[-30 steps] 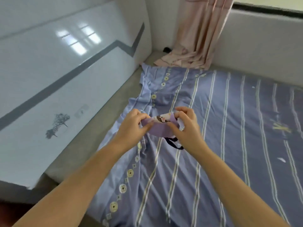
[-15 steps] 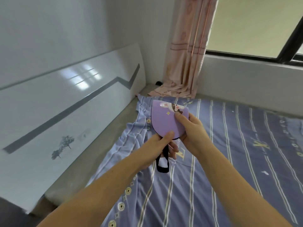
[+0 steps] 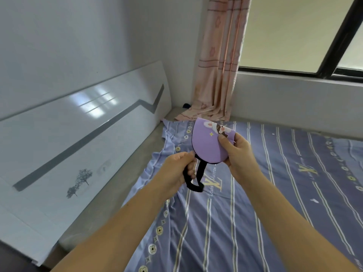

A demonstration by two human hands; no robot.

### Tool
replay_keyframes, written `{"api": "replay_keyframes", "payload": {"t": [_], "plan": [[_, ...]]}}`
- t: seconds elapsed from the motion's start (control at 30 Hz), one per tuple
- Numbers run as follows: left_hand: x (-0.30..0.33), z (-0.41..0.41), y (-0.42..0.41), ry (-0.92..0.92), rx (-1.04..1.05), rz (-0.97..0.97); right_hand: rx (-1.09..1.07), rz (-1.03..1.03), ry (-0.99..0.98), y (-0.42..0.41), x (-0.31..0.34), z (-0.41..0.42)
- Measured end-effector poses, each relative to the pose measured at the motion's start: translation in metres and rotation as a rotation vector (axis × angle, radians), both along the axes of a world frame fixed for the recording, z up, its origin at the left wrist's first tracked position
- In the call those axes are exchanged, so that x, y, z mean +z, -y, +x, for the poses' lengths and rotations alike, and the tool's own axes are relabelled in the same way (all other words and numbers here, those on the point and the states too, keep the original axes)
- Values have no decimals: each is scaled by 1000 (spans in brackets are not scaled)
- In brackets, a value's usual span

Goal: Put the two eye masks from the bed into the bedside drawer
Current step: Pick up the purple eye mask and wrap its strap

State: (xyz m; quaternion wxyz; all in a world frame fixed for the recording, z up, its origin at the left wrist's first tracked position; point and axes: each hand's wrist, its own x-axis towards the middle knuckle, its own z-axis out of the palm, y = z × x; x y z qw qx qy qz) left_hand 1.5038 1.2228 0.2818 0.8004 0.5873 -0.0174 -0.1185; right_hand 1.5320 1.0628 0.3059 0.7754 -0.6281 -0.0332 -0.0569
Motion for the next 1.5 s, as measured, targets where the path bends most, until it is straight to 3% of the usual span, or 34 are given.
{"api": "replay_keyframes", "payload": {"t": [0.07,0.13,0.17,0.23,0.27,0.3,0.33,0.37,0.5,0.53,0.57,0.6,0.63,0.67,0.73,0.8,0.83,0.87,0.9,0.93,1.03,1.07,1.1,1.17,1.2,1.23,1.3,1.33,1.4,1.43,1.5], "plan": [[8,-5,0,-163,-158,-425,-45,-36,16,-1,1,-3],[9,-17,2,-263,-453,-584,-83,-37,36,2,4,-5],[2,-25,4,-276,-573,-500,-100,-32,48,4,7,-6],[-18,-36,14,-253,-670,-5,-117,-47,78,8,9,-8],[-26,-39,19,-226,-637,221,-112,-69,96,9,9,-10],[-31,-37,23,-223,-517,329,-97,-89,109,8,9,-13],[-32,-30,22,-258,-344,299,-81,-96,113,7,7,-16],[-30,-19,18,-314,-178,150,-70,-85,107,6,5,-17],[-6,24,-4,-274,256,-870,-105,-18,24,5,-5,-18],[5,23,-5,-258,223,-1055,-115,-6,6,5,-7,-18],[16,18,-9,-246,56,-1211,-122,3,-7,5,-8,-17],[23,7,-12,-284,-200,-1237,-130,3,-15,6,-8,-17],[22,-3,-12,-288,-500,-1120,-139,-3,-15,8,-8,-16],[16,-13,-7,-226,-727,-779,-148,-13,-8,9,-7,-14],[-13,-26,4,-2,-958,76,-155,-44,21,11,-4,-12],[-36,-27,15,98,-842,699,-143,-97,55,8,-4,-13],[-39,-24,15,171,-636,925,-129,-117,67,5,-6,-15],[-38,-17,12,215,-360,1025,-113,-121,73,2,-9,-17],[-36,-10,7,215,-140,994,-102,-106,72,0,-12,-18],[-33,-3,3,147,29,821,-99,-79,63,-1,-14,-19],[-2,0,0,-37,310,-37,-108,4,-2,2,-17,-16],[8,-1,-1,-75,353,-356,-116,24,-31,3,-17,-14],[15,-3,-3,1,324,-553,-123,42,-60,4,-18,-13],[30,-6,-3,42,141,-768,-129,66,-117,6,-18,-9],[37,-16,-2,30,8,-696,-133,64,-132,7,-18,-7],[38,-24,1,26,-181,-457,-138,52,-131,10,-16,-5],[24,-31,7,103,-568,256,-158,19,-85,17,-11,-3],[13,-29,9,160,-620,634,-175,-2,-48,21,-10,-2],[-8,-18,11,276,-377,1210,-192,-57,-18,24,-10,-3],[-12,-12,10,319,-159,1259,-187,-60,-39,23,-12,-4],[-10,-8,12,477,53,991,-106,53,-138,19,-15,-5]]}}
